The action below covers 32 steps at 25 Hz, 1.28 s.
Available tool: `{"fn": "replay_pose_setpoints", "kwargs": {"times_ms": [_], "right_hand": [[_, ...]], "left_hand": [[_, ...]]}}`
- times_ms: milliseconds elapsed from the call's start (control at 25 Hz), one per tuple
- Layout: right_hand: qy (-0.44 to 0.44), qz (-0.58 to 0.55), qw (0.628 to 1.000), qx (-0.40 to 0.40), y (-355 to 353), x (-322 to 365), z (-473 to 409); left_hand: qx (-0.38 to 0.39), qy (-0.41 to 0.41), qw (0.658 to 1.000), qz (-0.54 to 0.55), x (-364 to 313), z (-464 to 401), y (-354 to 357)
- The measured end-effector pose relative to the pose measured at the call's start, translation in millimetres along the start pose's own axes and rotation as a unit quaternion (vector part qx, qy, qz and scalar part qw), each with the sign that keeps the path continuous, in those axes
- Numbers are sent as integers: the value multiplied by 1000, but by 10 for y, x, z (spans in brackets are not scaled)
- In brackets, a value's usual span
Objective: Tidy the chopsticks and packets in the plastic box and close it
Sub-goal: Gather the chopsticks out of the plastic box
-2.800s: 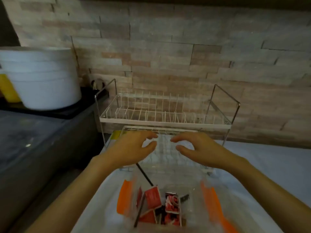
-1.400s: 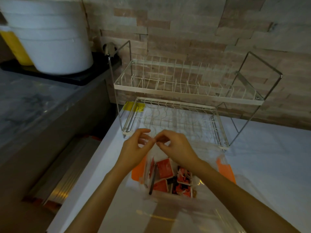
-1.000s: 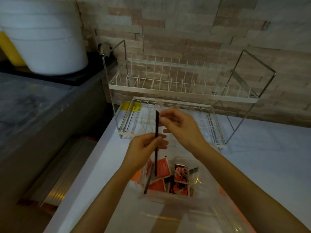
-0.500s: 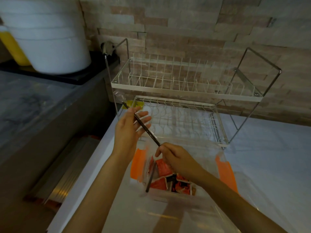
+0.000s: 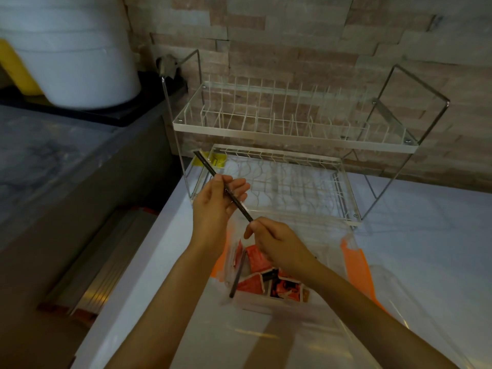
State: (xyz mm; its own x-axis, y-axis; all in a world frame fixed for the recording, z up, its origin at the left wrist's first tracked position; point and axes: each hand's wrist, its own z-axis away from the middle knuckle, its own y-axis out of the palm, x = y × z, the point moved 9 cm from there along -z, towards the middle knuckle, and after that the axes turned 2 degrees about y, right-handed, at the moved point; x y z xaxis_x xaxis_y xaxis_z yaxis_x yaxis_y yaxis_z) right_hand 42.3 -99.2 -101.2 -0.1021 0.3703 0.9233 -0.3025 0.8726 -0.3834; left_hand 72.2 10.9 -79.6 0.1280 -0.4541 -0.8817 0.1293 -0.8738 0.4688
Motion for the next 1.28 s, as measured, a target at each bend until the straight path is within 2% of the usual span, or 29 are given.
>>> {"fn": "replay_pose_setpoints", "kwargs": {"times_ms": [360, 480, 560, 640, 720, 840, 960, 1080, 1280], "right_hand": [[-17, 20, 999, 41, 7, -21, 14], [12, -45, 997, 66, 89, -90, -28], [54, -82, 991, 95, 133, -210, -13], [49, 26, 990, 133, 187, -324, 31], [14, 169, 967, 189, 310, -426, 76], [-20, 214, 952, 218, 453, -451, 98], [-45, 244, 948, 201, 458, -433, 71], [-51, 235, 959, 149, 308, -410, 52], [-14, 61, 998, 21, -192, -220, 60]], "left_hand": [[-7, -41, 999, 21, -19, -52, -92], [5, -51, 998, 21, 4, -17, -83], [-24, -58, 997, 34, -22, -55, -188], [-51, -59, 995, 55, -69, -107, -297], [-56, -50, 995, 64, -121, -137, -342], [-44, -46, 997, 49, -104, -123, -314], [-33, -48, 997, 46, -76, -110, -270], [-30, -44, 998, 37, -80, -101, -258], [-11, -37, 999, 23, -137, -97, -220]]}}
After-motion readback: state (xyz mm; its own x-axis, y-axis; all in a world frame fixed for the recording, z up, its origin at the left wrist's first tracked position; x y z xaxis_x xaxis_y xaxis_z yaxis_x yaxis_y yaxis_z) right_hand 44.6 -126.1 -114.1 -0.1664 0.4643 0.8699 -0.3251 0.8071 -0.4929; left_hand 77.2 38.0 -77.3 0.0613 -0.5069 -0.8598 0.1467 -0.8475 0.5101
